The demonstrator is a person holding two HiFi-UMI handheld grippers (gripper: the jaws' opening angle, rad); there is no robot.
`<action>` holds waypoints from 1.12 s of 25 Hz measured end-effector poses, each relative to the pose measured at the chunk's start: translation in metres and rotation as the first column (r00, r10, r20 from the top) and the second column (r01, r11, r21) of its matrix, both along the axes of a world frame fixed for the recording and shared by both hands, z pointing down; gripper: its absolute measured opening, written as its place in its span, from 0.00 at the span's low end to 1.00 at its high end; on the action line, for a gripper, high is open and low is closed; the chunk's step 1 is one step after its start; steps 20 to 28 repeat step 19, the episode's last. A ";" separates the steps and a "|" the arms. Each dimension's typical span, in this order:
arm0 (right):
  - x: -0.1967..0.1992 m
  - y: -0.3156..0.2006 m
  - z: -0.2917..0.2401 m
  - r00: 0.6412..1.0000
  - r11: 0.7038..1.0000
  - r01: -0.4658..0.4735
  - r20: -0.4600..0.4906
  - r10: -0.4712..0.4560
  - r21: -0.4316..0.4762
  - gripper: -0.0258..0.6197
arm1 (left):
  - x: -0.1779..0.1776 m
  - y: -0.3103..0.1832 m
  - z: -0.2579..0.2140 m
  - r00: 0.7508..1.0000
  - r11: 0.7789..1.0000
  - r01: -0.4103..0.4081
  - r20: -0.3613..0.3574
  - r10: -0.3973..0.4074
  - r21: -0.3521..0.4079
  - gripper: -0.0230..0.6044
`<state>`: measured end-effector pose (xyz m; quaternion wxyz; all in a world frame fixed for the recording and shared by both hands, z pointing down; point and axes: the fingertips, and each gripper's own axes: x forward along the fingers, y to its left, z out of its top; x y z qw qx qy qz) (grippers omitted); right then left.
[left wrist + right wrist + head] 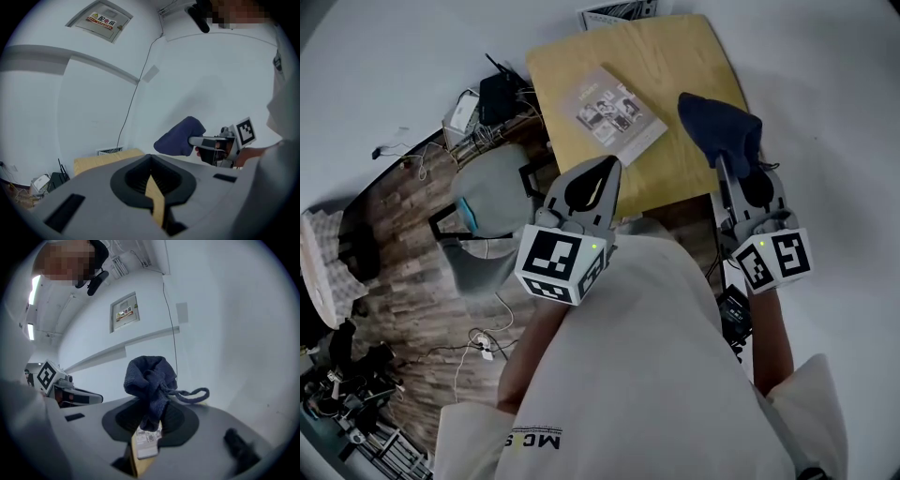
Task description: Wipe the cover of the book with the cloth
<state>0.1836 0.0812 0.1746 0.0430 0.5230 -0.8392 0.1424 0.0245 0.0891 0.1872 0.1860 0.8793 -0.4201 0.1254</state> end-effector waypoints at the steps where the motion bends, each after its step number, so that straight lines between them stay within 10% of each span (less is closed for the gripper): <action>1: -0.001 0.001 0.002 1.000 1.000 -0.001 0.001 0.001 -0.004 0.19 | 0.000 0.002 0.001 1.000 1.000 -0.002 0.000 0.002 0.000 0.05; 28: -0.019 0.014 0.010 0.998 0.998 -0.045 0.032 0.046 -0.035 0.19 | -0.008 0.004 0.009 1.000 0.999 -0.005 0.006 0.005 -0.036 0.05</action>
